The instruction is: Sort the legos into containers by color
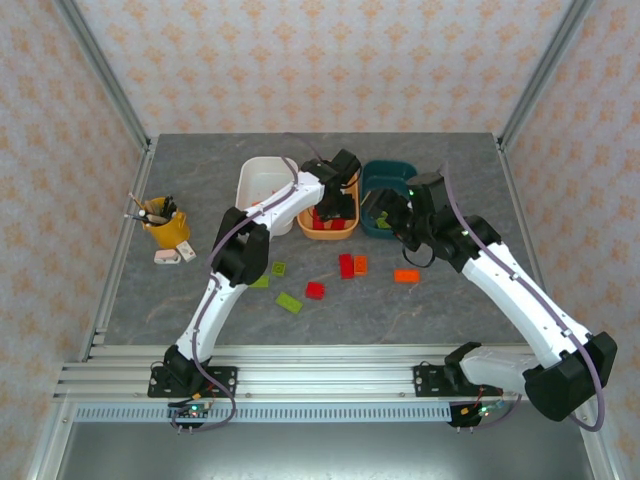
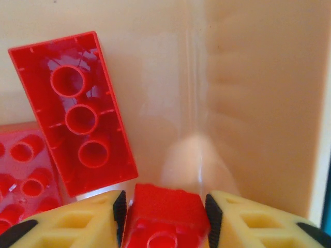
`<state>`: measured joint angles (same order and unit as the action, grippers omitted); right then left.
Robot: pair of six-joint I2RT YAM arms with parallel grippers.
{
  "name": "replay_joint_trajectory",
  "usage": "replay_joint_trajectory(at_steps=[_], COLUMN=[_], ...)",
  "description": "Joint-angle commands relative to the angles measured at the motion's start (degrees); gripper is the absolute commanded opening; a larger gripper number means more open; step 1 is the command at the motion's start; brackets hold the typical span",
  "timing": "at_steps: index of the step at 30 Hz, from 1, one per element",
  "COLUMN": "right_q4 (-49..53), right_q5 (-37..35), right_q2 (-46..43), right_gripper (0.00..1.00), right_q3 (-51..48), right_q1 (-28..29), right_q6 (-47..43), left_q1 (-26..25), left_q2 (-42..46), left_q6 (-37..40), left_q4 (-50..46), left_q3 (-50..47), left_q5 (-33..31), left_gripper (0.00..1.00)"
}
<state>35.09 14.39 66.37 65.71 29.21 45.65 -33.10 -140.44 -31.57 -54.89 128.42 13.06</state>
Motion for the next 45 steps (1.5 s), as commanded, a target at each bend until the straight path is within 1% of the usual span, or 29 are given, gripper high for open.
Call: replay_joint_trajectory(at_steps=[1,4,7,8,10,13,15,18,22,25,27,30,32,34,38,41,44,45], right_q4=[1.4,2.7,4.8,5.9,8.2,10.5,10.5,10.3,11.3,13.7,13.7,13.3,13.3,13.5,14.0,15.7,17.8,17.8], right_q5=[0.0,0.1,-0.5,-1.1,-3.3,-6.3,-7.9,-8.7,-8.5,-8.7,-8.8,-8.7,-9.2,-9.6,-10.8,-12.1,-13.1,-13.2], right_q2=[0.0,0.2,0.4,0.8,2.4,6.6,10.2,17.4,29.6,38.4,42.7,48.5,52.0,55.2,61.0,64.3,67.3,67.8], right_gripper=[0.95,0.94,0.92,0.91,0.89,0.85,0.82,0.80,0.80,0.81,0.83,0.86,0.87,0.87,0.82,0.78,0.71,0.71], right_q3=[0.5,1.2,1.9,2.5,4.2,7.0,8.8,12.0,19.5,26.4,29.4,32.5,35.0,37.5,42.5,45.4,47.9,48.2], right_q1=[-0.1,-0.1,0.3,0.8,3.1,8.5,13.3,19.0,25.3,28.1,29.2,29.3,29.3,29.3,29.3,29.3,29.3,29.3], right_q6=[-0.4,-2.2,-5.1,-6.3,-8.5,-10.0,-9.4,-7.4,-5.6,-3.2,-1.2,2.5,4.3,5.7,7.0,7.6,8.7,9.1], left_q1=[0.5,0.4,0.5,0.6,1.3,3.8,6.0,8.8,9.3,9.3,9.3,9.3,9.3,9.3,9.3,9.3,9.3,9.3], left_q2=[2.5,4.6,8.5,10.5,15.2,25.2,34.6,46.5,61.2,73.8,82.0,94.9,100.9,104.6,109.1,110.4,111.0,111.1], left_q6=[1.8,2.1,1.4,1.3,-1.3,-5.5,-7.7,-9.2,-9.6,-12.2,-14.2,-16.8,-17.8,-17.9,-17.3,-17.1,-16.6,-16.3], left_q4=[-2.2,-3.4,-4.4,-4.7,-4.8,-3.3,-1.1,1.0,-0.7,-2.4,-3.9,-6.6,-9.1,-11.9,-15.8,-17.4,-18.2,-18.4], left_q3=[0.7,1.7,1.5,0.8,-2.4,-13.1,-22.7,-35.2,-49.5,-59.9,-65.6,-71.6,-74.1,-75.1,-75.0,-74.8,-74.3,-74.0], left_q5=[-1.3,-2.8,-5.2,-6.5,-9.0,-11.1,-12.1,-11.8,-13.5,-15.1,-16.5,-16.7,-15.8,-15.1,-13.6,-12.2,-11.6,-11.5], left_gripper=[0.56,0.58,0.60,0.61,0.62,0.63,0.64,0.66,0.71,0.75,0.77,0.78,0.78,0.78,0.78,0.78,0.78,0.78])
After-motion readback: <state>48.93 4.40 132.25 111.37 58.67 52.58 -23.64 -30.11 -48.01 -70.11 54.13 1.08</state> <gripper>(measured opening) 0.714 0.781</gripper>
